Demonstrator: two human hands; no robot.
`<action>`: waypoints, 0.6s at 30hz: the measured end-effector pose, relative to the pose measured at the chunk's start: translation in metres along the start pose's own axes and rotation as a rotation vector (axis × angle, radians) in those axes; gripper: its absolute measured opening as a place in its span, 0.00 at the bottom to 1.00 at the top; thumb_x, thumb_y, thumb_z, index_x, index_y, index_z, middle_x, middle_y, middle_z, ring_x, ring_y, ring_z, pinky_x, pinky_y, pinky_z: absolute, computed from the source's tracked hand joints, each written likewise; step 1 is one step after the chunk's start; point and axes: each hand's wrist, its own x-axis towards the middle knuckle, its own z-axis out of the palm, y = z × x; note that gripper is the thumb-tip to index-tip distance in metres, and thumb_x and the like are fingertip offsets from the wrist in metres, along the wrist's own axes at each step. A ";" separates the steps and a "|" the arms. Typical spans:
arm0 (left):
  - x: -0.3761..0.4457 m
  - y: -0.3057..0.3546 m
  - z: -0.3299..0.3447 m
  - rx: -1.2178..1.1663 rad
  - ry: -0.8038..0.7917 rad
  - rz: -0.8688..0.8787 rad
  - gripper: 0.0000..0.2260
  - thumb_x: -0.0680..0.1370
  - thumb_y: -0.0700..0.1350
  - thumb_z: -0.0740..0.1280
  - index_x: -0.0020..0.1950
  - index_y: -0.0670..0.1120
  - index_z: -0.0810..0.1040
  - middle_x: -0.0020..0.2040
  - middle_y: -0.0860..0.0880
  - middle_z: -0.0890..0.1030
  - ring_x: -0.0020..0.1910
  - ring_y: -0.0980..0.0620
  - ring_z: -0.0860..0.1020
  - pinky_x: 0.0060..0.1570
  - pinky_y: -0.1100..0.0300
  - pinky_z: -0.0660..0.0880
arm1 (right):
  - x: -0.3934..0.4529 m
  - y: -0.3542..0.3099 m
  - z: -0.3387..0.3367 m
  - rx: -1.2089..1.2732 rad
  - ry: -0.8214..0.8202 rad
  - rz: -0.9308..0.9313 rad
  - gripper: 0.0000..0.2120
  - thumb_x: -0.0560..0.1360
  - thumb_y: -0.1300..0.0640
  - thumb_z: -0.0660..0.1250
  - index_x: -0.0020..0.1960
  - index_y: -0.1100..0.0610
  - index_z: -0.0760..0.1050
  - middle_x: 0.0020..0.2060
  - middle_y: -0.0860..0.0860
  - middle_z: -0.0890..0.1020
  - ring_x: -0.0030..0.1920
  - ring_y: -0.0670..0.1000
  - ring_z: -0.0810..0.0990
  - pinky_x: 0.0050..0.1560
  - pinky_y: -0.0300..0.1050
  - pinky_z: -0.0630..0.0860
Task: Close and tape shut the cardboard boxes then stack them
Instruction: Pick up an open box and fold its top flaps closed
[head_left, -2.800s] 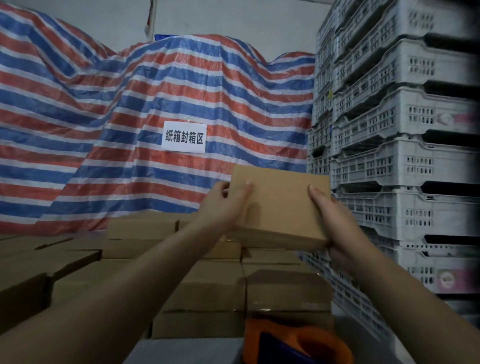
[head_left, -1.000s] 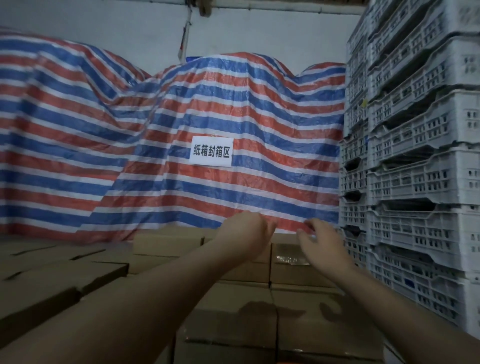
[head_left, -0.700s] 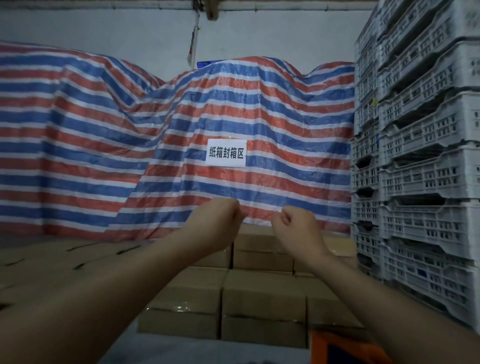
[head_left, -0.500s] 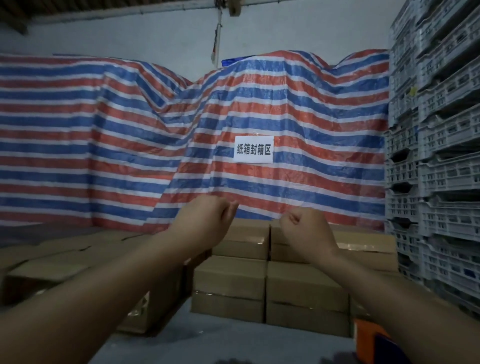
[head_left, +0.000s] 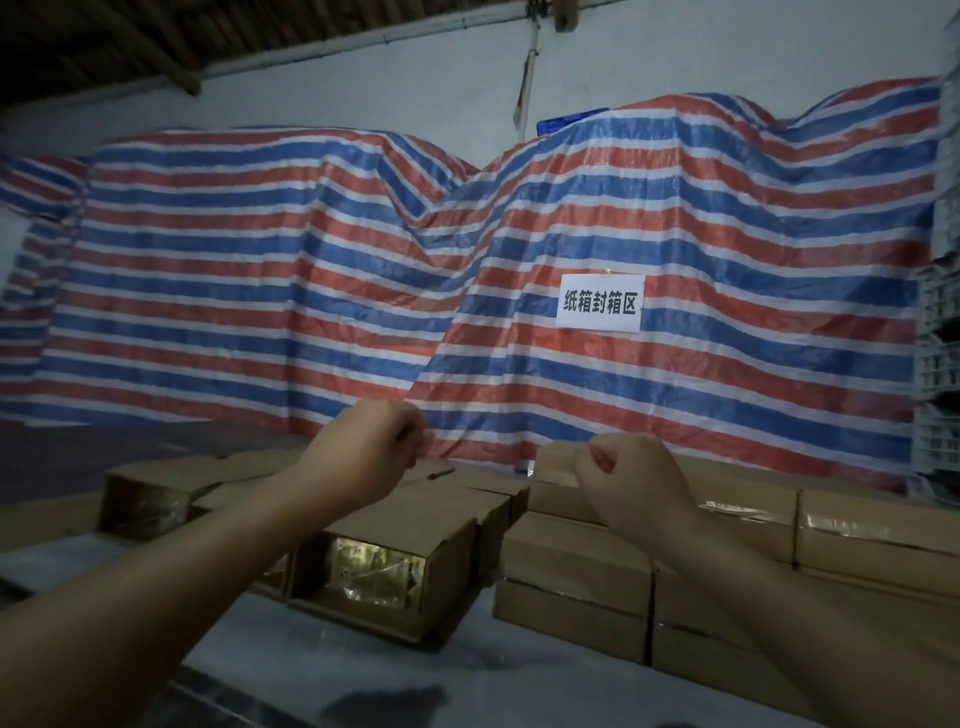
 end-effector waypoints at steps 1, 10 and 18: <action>-0.003 -0.010 -0.001 0.039 -0.001 -0.024 0.13 0.83 0.52 0.59 0.44 0.50 0.77 0.39 0.53 0.80 0.38 0.56 0.78 0.46 0.54 0.79 | 0.002 0.001 0.001 -0.030 0.012 -0.025 0.26 0.80 0.58 0.64 0.23 0.49 0.65 0.20 0.42 0.70 0.22 0.43 0.69 0.27 0.31 0.68; -0.030 -0.086 0.024 0.086 -0.405 -0.167 0.29 0.75 0.73 0.53 0.71 0.60 0.68 0.71 0.55 0.71 0.67 0.54 0.71 0.62 0.53 0.71 | 0.014 -0.027 0.062 0.004 -0.396 0.105 0.12 0.78 0.38 0.62 0.56 0.42 0.75 0.52 0.41 0.80 0.51 0.41 0.79 0.50 0.43 0.79; -0.041 -0.128 0.068 0.272 -0.471 -0.170 0.33 0.79 0.57 0.64 0.79 0.57 0.52 0.80 0.53 0.55 0.77 0.50 0.56 0.75 0.49 0.54 | -0.008 -0.025 0.150 -0.224 -0.633 0.073 0.31 0.74 0.34 0.63 0.72 0.46 0.66 0.65 0.45 0.71 0.62 0.49 0.71 0.66 0.50 0.72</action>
